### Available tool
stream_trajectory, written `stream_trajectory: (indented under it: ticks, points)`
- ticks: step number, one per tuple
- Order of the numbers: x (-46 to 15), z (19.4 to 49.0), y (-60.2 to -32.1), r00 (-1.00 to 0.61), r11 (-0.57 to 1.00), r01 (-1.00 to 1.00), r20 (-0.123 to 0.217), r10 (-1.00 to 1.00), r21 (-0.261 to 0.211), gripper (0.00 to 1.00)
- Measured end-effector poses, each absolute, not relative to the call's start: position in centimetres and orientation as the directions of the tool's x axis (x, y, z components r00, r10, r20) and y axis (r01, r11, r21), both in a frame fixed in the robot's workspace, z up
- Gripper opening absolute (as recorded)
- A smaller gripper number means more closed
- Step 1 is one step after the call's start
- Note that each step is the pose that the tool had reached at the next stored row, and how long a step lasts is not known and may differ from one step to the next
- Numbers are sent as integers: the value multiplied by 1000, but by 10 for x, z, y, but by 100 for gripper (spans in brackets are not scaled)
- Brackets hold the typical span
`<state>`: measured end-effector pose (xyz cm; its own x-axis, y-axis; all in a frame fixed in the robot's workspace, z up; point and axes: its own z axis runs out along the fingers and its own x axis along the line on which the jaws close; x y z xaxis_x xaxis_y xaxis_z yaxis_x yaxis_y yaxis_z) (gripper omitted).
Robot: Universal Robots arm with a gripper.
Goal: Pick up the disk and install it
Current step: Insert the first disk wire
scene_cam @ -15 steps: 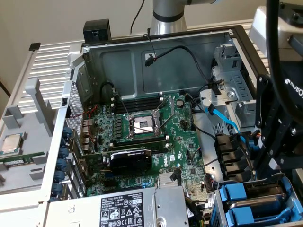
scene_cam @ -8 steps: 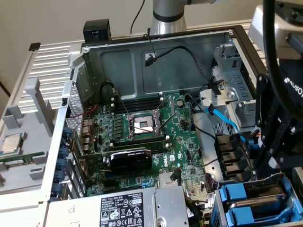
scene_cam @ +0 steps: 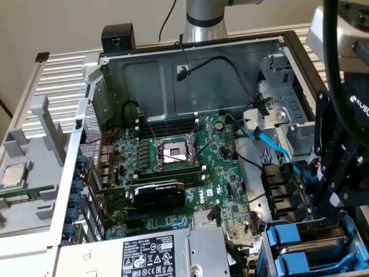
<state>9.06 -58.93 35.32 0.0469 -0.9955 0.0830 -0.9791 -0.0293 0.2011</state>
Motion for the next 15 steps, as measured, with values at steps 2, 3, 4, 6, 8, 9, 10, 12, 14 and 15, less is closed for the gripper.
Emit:
stream_trajectory:
  ticks: [2,3,4,6,8,9,10,12,14,15]
  points:
    - [91,353,-591,41,-24,-979,83,-996,201,17]
    - [91,353,-592,38,-21,-979,83,-996,201,17]
    - [91,353,-593,35,-18,-979,83,-996,201,17]
    - [91,353,-593,27,-10,-980,83,-996,201,17]
    - [91,352,-593,18,-1,-980,82,-996,198,17]
    - [92,352,-593,14,2,-980,82,-997,197,17]
    - [92,352,-593,11,5,-981,82,-997,195,17]
    - [92,352,-593,5,10,-982,80,-997,191,17]
    - [91,352,-593,3,11,-983,77,-997,186,17]
    - [91,352,-593,3,11,-983,75,-997,183,17]
